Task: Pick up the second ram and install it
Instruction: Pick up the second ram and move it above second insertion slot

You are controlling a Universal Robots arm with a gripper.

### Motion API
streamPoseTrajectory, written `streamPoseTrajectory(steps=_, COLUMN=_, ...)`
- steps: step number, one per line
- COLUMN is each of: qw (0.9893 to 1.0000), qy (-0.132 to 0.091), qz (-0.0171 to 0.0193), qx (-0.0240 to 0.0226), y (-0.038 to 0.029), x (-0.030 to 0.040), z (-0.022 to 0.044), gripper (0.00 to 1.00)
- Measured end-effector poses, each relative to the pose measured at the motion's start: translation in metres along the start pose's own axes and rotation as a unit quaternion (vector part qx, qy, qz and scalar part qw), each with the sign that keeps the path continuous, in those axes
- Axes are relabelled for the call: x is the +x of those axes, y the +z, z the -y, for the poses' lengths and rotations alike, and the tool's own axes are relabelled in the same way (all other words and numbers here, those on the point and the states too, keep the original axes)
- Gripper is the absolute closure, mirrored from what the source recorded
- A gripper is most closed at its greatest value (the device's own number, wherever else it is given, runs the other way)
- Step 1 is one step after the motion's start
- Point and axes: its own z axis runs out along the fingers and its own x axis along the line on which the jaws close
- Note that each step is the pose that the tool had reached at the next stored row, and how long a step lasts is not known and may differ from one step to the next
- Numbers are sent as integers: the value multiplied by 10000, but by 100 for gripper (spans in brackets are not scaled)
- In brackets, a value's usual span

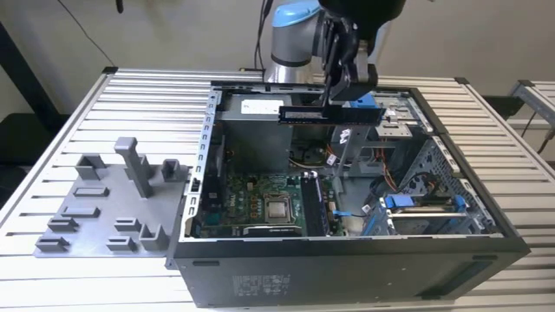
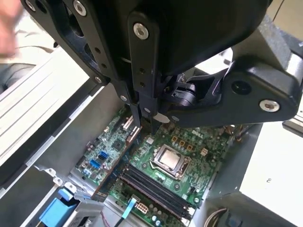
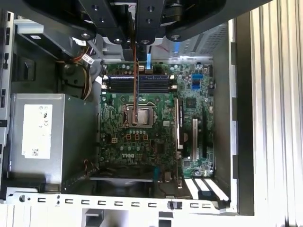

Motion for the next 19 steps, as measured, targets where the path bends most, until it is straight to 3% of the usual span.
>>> streamPoseTrajectory(steps=2, qw=10000, qy=-2, qz=-2, qx=7, y=6, x=-30, z=2, gripper=86)
streamPoseTrajectory(steps=5, qw=10000, qy=-1, qz=0, qx=8, y=36, x=-134, z=9, gripper=86)
streamPoseTrajectory(steps=11, qw=10000, qy=-1, qz=14, qx=9, y=70, x=-235, z=19, gripper=86)
streamPoseTrajectory(steps=19, qw=10000, qy=-2, qz=18, qx=10, y=72, x=-237, z=20, gripper=86)
